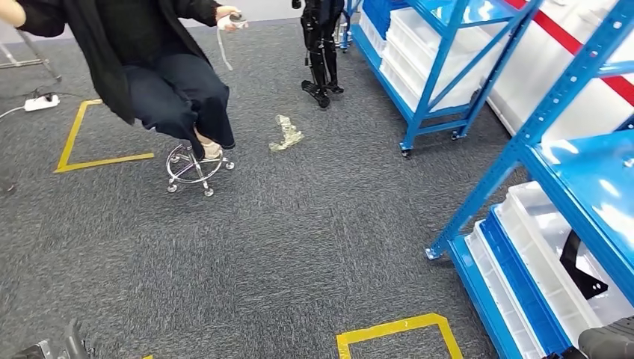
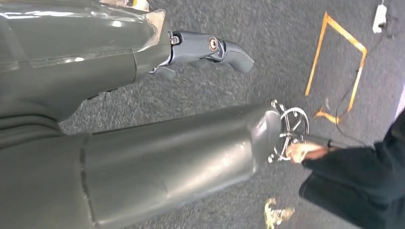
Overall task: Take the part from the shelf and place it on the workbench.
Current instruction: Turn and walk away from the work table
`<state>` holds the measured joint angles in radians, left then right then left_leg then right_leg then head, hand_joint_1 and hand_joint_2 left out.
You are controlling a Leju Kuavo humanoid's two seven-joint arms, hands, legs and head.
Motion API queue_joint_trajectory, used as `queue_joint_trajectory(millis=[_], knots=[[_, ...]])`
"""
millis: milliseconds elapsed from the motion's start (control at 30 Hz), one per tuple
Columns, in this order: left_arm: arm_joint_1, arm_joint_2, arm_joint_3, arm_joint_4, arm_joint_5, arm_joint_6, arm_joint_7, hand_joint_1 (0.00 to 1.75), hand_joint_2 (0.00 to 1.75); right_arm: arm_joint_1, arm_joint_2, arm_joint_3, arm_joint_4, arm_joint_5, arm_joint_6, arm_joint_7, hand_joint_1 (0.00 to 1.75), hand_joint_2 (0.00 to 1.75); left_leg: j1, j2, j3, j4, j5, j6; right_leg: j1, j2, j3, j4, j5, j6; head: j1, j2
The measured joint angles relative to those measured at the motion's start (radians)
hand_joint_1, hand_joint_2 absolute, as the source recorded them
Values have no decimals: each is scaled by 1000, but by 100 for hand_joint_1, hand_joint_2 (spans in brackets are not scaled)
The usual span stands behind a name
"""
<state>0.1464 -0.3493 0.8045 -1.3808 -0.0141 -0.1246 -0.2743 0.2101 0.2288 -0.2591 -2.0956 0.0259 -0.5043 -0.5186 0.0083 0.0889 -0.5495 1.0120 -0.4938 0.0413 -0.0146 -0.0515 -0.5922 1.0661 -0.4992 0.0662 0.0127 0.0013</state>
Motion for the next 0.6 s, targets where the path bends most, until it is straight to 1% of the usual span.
queue_joint_trajectory(millis=[33,67,100,133,167,200,233,267,300,333,367,400,433,467,500,533,567,600], knots=[[-2,0,0,1,0,0,0,0,0,0,1,0,-1,0,0,0,0,0,-3,8,4,0,-3,-6,3,-17,22,-39,11,-5,-1,0],[-3,1,1,2,0,0,0,0,0,0,2,0,-1,1,0,0,0,0,-5,17,8,0,-6,-12,6,-27,29,-54,16,-12,-2,0],[-5,1,1,3,-1,-1,0,0,0,1,3,-1,-2,1,0,0,0,0,-6,27,13,-2,-8,-18,10,-20,27,-53,18,-19,-3,0],[-7,0,2,5,-2,-3,0,0,0,1,4,-1,-4,3,-1,0,0,0,-4,36,16,-3,-10,-25,7,-6,28,-55,21,-28,-5,0],[-10,1,3,6,-3,-5,-1,0,0,2,5,-2,-6,6,-1,0,0,0,-1,30,16,1,-16,-31,4,6,30,-57,23,-35,-6,0],[-13,1,5,8,-5,-8,-3,0,0,3,6,-2,-10,9,-2,0,0,0,3,10,10,18,-32,-36,-1,18,33,-60,27,-42,-8,0],[-17,0,9,11,-7,-11,-5,0,0,3,8,-2,-12,14,-3,0,0,0,6,-19,-6,55,-56,-40,-7,29,36,-62,30,-48,-10,0],[-20,0,16,15,-8,-13,-9,0,0,4,10,0,-13,19,-4,1,0,0,8,-53,-31,114,-89,-42,-7,40,35,-63,32,-52,-12,0],[-22,0,26,19,-8,-13,-12,0,0,4,12,2,-14,24,-3,1,0,0,9,-74,-64,184,-121,-42,-6,53,34,-62,33,-55,-14,0],[-24,0,38,24,-7,-10,-15,0,0,4,14,6,-13,28,-1,1,0,0,9,-84,-95,244,-141,-42,-4,68,34,-62,33,-56,-14,0],[-25,0,49,27,-2,-3,-17,0,0,4,14,11,-13,31,3,2,0,0,9,-89,-116,279,-144,-42,-2,83,35,-62,33,-57,-14,0],[-25,0,59,29,8,8,-19,0,0,4,14,15,-12,34,9,4,0,0,9,-92,-119,274,-126,-40,0,97,36,-61,33,-57,-14,0],[-23,0,66,29,24,25,-21,0,0,2,14,21,-9,36,15,7,0,0,9,-97,-103,228,-90,-38,0,112,38,-61,33,-57,-14,0],[-19,0,70,26,48,47,-22,0,0,-1,14,29,-6,38,21,9,0,0,11,-111,-76,161,-49,-35,0,126,39,-60,33,-56,-15,0],[-13,1,72,20,76,73,-22,0,0,-7,13,38,0,39,25,13,0,0,13,-131,-48,93,-19,-33,3,139,38,-58,32,-55,-15,0],[-4,1,72,13,105,99,-21,0,0,-13,11,49,6,40,29,15,0,0,13,-146,-28,42,-1,-31,5,151,36,-56,32,-52,-15,0],[6,1,70,4,133,126,-21,0,0,-18,7,60,13,41,30,17,0,0,12,-156,-18,17,4,-29,6,161,32,-56,32,-48,-14,0],[17,0,66,-5,160,155,-21,0,0,-24,2,73,22,41,31,19,0,0,10,-154,-16,10,1,-26,7,172,28,-57,34,-42,-14,0]])
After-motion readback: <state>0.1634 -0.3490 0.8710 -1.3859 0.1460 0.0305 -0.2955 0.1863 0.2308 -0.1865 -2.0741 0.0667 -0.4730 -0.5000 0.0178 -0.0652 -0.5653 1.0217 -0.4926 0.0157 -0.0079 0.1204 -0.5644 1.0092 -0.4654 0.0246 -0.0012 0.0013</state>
